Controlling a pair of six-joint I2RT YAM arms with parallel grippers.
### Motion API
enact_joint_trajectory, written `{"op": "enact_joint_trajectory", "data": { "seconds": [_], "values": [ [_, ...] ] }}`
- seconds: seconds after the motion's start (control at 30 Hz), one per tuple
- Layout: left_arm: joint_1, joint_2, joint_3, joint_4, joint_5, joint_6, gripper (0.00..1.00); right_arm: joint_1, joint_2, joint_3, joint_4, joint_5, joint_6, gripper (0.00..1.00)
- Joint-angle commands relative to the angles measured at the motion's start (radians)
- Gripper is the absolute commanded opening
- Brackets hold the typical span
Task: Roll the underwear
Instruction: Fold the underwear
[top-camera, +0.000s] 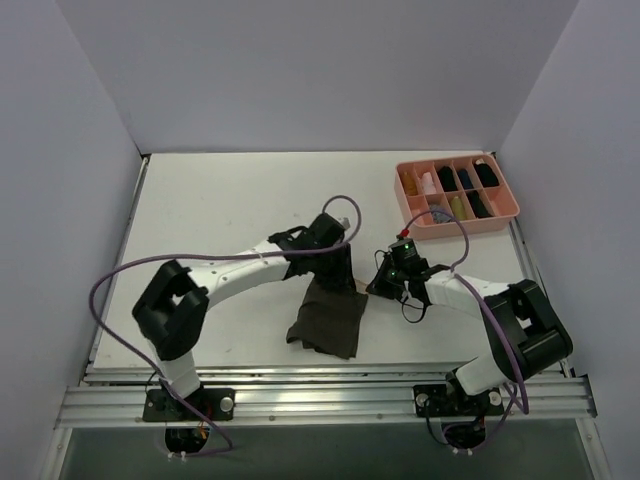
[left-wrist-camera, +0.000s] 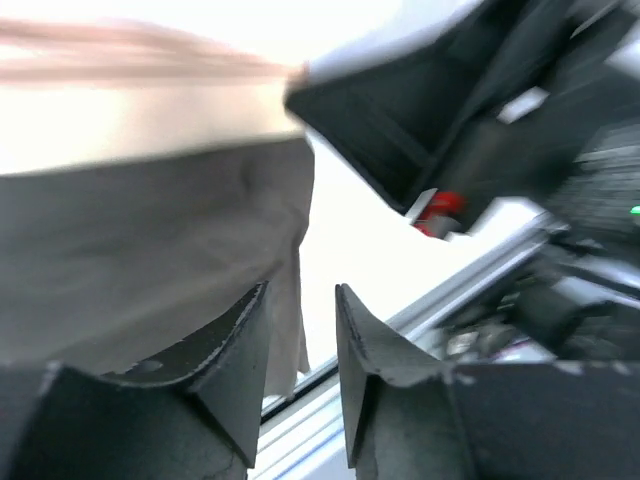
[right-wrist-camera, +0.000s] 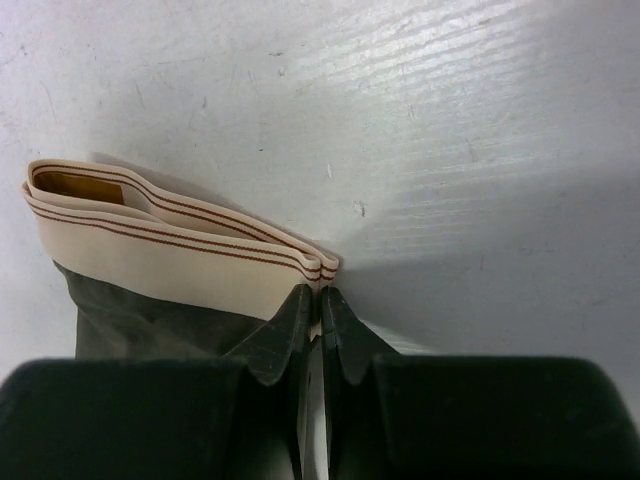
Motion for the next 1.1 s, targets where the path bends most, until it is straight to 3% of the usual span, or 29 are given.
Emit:
{"op": "enact_joint_trajectory", "data": {
  "seconds": [0.0, 0.13, 0.27, 0.47, 0.6, 0.93, 1.07],
  "values": [
    [0.139, -0.153, 0.015, -0.055, -0.024, 0.041, 0.41, -0.020, 0.037, -0.035, -0.022, -0.022, -0.101, 0.00],
    [0.309, -0.134, 0.002, -0.075, 0.023, 0.125, 0.41, -0.020, 0.074, -0.013, -0.003, -0.054, -0.130, 0.00],
    [0.350, -0.059, 0.045, -0.066, 0.072, 0.209, 0.36, -0.023, 0.120, 0.036, 0.004, -0.099, -0.165, 0.00],
    [0.347, 0.042, 0.103, -0.018, 0.192, 0.202, 0.30, -0.028, 0.215, 0.119, -0.005, -0.134, -0.197, 0.00],
    [0.346, 0.091, 0.051, 0.060, 0.232, 0.170, 0.28, -0.032, 0.248, 0.191, -0.037, -0.146, -0.232, 0.01],
    [0.370, 0.214, -0.025, 0.129, 0.186, 0.148, 0.27, -0.042, 0.342, 0.291, -0.069, -0.192, -0.272, 0.01],
    [0.372, 0.183, -0.001, 0.112, 0.174, 0.159, 0.27, -0.043, 0.353, 0.329, -0.105, -0.196, -0.291, 0.01]
  ]
}}
